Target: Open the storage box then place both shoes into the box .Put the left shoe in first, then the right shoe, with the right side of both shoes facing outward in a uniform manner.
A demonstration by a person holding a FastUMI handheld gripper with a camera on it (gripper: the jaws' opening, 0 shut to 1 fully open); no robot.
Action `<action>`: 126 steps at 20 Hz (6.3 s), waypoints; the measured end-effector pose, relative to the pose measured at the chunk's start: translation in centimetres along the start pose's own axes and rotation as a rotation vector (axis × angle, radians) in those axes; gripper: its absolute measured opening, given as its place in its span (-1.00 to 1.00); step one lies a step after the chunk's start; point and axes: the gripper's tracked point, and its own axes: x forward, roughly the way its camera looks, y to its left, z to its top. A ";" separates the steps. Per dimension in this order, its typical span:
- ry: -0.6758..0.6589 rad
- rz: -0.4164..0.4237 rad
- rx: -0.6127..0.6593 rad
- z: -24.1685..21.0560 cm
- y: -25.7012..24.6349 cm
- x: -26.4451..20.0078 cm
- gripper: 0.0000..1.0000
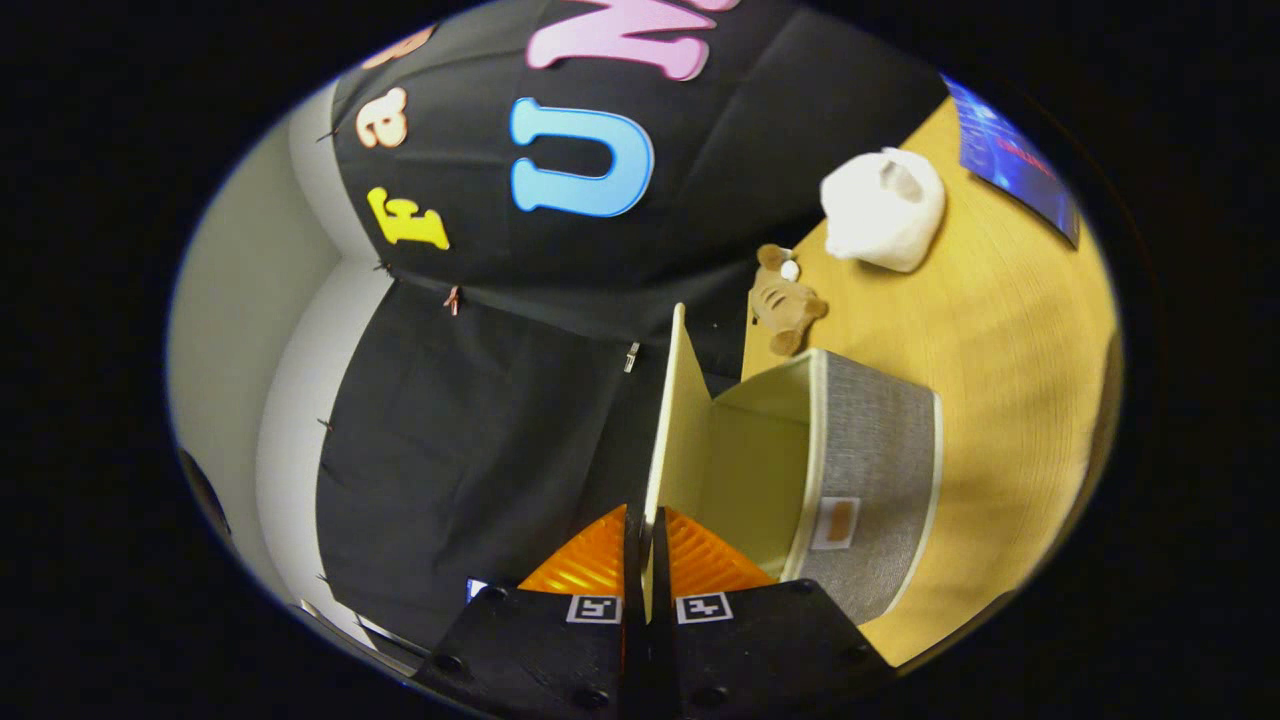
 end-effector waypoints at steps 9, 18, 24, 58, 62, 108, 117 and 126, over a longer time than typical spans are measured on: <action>0.059 -0.002 -0.225 -1.8 9.0 8.0 -0.89; 0.113 -0.041 -0.459 -7.4 10.5 15.5 -0.38; 0.145 -0.057 -0.503 -9.2 10.0 16.1 0.46; -0.023 -1.064 -0.628 -0.6 -20.7 -21.1 0.69; 0.010 -1.152 -0.597 -0.2 -25.4 -22.2 0.55; -0.288 -0.849 -0.628 4.9 6.1 -5.6 -0.90; -0.083 -0.974 -0.664 -0.8 -4.2 7.7 -0.90; -0.003 -1.109 -0.475 -4.5 -12.5 11.5 -0.89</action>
